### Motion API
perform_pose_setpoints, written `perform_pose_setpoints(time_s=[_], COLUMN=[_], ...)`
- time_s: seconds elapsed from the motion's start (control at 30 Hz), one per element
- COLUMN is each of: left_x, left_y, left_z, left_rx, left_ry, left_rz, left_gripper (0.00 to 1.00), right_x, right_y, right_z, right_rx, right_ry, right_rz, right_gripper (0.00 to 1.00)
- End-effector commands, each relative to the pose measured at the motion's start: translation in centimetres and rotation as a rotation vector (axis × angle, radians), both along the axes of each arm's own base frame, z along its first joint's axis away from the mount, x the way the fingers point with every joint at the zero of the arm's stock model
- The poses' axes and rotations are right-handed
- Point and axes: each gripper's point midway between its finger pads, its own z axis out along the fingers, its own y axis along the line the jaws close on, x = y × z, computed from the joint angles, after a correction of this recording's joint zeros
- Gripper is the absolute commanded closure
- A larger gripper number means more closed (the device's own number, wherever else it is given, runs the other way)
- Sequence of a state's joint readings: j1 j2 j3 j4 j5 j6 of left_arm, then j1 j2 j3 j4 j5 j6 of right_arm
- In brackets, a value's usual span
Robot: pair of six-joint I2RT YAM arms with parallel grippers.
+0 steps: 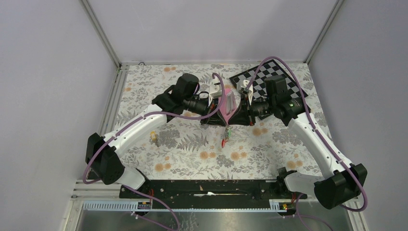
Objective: Put the keys on the keyring
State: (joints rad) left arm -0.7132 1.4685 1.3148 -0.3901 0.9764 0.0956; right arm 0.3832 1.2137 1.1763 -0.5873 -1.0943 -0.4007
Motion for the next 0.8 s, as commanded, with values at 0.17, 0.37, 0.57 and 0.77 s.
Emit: perform_pose_setpoints(time_s=[0.17, 0.37, 0.57, 0.77], left_x=[0.6, 1.0, 1.8, 2.3], left_y=[-0.3, 0.1, -0.2, -0.9], left_z=[1.4, 1.5, 2.6, 2.9], left_rx=[-0.081, -0.070, -0.080, -0.104], left_ry=[-0.048, -0.149, -0.247, -0.269], left_rz=[-0.014, -0.037, -0.055, -0.068], left_gripper=[1.00, 0.70, 0.55, 0.54], right_x=[0.2, 0.6, 0.6, 0.5], right_y=[0.0, -0.5, -0.6, -0.6], right_z=[1.0, 0.8, 0.9, 1.0], right_rx=[0.006, -0.054, -0.085, -0.076], right_ry=[-0.042, -0.054, -0.052, -0.052], right_rz=[0.011, -0.025, -0.038, -0.036], right_gripper=[1.00, 1.00, 1.00, 1.00])
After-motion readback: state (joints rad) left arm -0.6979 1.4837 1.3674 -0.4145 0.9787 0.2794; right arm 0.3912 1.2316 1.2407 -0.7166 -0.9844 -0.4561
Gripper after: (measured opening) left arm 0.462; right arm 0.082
